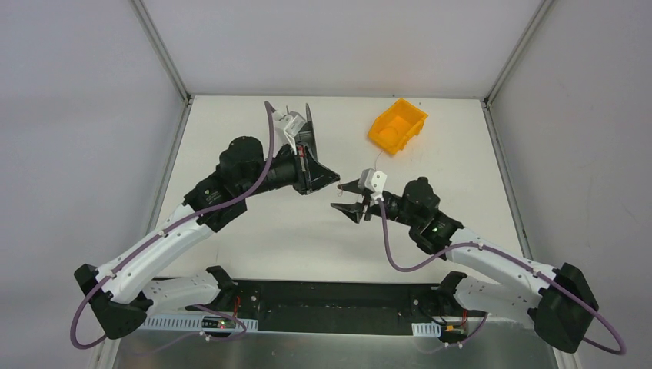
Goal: Wrap the cables
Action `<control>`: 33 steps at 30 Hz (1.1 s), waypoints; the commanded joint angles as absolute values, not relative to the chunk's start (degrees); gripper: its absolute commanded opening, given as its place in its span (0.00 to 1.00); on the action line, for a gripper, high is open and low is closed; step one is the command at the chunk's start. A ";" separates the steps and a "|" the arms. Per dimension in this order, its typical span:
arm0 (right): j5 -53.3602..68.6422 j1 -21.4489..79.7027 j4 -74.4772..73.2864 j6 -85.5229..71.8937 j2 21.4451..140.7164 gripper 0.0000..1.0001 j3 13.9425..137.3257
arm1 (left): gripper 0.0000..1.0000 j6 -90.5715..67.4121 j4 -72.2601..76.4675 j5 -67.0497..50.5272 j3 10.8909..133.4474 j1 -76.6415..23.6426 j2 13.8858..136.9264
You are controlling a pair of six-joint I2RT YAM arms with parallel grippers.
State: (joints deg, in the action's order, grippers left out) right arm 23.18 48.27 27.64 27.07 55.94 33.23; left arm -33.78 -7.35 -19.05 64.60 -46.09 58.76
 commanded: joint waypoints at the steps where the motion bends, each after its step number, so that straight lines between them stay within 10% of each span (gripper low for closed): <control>1: 24.46 48.01 37.32 29.97 58.94 0.51 35.01 | 0.00 -39.20 -1.88 -18.77 63.96 -46.17 57.05; 3: 24.04 48.07 39.33 29.27 59.41 0.44 34.50 | 0.00 -39.45 -1.85 -18.05 63.86 -46.12 56.67; 7: 20.18 48.01 43.53 26.84 56.63 0.00 30.70 | 0.00 -40.34 -3.59 -14.61 62.45 -45.23 55.02; 19: 14.13 47.54 30.36 23.38 46.38 0.00 31.73 | 0.00 -52.77 3.43 -18.97 51.50 -35.64 57.72; 33: 2.31 46.30 5.70 11.44 44.89 0.00 38.90 | 0.49 -35.19 -19.60 -6.59 61.32 -28.49 60.12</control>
